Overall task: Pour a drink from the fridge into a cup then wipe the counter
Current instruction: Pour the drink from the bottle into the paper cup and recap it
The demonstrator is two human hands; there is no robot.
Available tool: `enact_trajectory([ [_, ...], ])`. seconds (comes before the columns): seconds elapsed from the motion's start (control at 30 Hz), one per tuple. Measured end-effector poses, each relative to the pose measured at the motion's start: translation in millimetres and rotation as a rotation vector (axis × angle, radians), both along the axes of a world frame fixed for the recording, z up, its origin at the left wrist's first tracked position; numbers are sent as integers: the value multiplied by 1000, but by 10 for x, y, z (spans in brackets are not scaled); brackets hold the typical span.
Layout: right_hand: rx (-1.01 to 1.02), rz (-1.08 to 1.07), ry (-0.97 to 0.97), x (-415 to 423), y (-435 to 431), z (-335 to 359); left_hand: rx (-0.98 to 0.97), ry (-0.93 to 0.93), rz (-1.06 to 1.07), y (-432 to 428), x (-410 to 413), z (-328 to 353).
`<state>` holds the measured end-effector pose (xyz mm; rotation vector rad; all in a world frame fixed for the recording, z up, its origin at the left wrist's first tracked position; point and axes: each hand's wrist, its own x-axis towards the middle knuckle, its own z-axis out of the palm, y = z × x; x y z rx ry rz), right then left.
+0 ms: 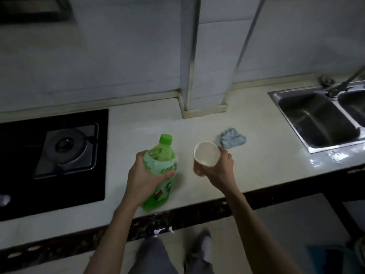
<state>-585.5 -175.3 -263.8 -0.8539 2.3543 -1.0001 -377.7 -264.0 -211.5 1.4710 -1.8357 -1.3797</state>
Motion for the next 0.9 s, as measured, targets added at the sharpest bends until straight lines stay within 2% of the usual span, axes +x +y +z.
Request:
enact_trajectory([
  [0.17,23,84,90,-297,-222,-210,-3,-42,53,111,-296,-10],
  [0.37,109,114,178,-332,-408,-464,-1,-38,17,-6,-570,-29],
  [0.57,241,148,102,-347,-488,-398,-14,-12,-41,-183,-672,-62],
  [0.67,330,188,91,-414,-447,-140,-30,-20,-88,-282,-672,-37],
  [0.7,297,167,114,-438,-434,-6,-45,-23,-102,-324,-668,-21],
  [0.83,-46,-16,322,-397,-509,577,-124,-65,-190,-477,-689,56],
  [0.9,-46,39,290,-323,-672,803,-175,-110,-267,-527,-731,89],
])
